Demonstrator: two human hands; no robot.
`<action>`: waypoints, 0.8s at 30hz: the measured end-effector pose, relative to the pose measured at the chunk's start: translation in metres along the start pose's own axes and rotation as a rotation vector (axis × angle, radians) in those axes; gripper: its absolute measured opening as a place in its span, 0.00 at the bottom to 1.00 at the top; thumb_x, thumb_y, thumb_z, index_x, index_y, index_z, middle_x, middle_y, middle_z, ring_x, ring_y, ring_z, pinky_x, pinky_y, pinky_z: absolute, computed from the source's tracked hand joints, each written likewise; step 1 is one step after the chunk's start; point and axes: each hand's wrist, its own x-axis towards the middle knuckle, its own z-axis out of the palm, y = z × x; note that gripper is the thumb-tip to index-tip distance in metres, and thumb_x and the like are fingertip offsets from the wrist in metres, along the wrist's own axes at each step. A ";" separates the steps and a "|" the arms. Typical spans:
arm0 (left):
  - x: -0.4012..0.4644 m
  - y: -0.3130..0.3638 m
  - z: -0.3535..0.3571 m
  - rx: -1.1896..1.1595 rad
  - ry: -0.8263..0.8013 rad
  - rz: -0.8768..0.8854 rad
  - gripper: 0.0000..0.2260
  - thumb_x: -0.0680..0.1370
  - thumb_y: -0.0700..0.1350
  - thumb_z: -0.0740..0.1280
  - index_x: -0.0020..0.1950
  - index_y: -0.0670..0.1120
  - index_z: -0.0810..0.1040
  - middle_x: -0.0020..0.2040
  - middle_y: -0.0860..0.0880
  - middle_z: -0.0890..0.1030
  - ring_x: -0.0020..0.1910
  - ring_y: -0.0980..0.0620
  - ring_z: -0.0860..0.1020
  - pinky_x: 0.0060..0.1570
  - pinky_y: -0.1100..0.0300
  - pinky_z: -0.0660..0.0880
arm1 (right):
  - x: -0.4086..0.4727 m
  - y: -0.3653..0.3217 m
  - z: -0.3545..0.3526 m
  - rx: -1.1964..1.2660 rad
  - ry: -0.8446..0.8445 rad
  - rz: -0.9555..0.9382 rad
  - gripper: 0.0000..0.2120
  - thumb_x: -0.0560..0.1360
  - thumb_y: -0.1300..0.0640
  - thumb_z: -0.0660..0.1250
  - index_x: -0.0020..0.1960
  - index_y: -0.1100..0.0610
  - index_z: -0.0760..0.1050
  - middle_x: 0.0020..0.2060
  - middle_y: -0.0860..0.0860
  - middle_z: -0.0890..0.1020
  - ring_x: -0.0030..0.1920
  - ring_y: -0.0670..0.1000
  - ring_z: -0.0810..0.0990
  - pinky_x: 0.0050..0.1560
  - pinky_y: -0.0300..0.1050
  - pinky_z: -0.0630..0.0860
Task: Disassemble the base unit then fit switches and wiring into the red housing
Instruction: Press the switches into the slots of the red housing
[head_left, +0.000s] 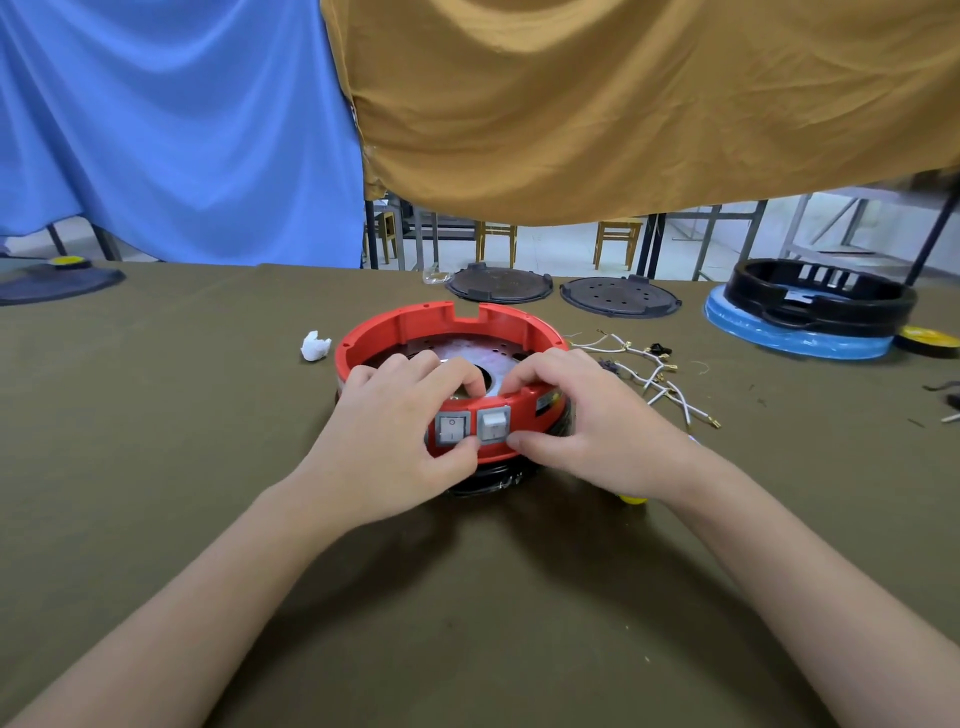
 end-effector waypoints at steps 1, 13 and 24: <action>0.000 0.000 0.000 -0.009 0.004 -0.005 0.14 0.70 0.58 0.63 0.54 0.58 0.71 0.45 0.58 0.72 0.46 0.55 0.70 0.49 0.56 0.62 | 0.000 -0.001 0.001 -0.018 0.016 -0.005 0.14 0.71 0.54 0.73 0.54 0.47 0.74 0.51 0.44 0.77 0.55 0.46 0.71 0.57 0.42 0.70; 0.000 -0.005 -0.005 -0.204 -0.044 0.000 0.15 0.70 0.60 0.57 0.55 0.59 0.71 0.48 0.61 0.74 0.51 0.59 0.72 0.56 0.54 0.65 | -0.002 0.000 -0.001 0.057 0.010 0.016 0.09 0.76 0.50 0.69 0.55 0.48 0.77 0.52 0.43 0.78 0.56 0.44 0.71 0.56 0.40 0.70; -0.001 -0.005 -0.011 -0.224 -0.089 0.023 0.15 0.70 0.51 0.64 0.56 0.57 0.71 0.49 0.61 0.73 0.52 0.57 0.72 0.59 0.51 0.65 | 0.000 -0.004 0.008 -0.079 0.071 -0.013 0.07 0.78 0.48 0.65 0.53 0.50 0.76 0.47 0.44 0.77 0.52 0.45 0.71 0.52 0.41 0.71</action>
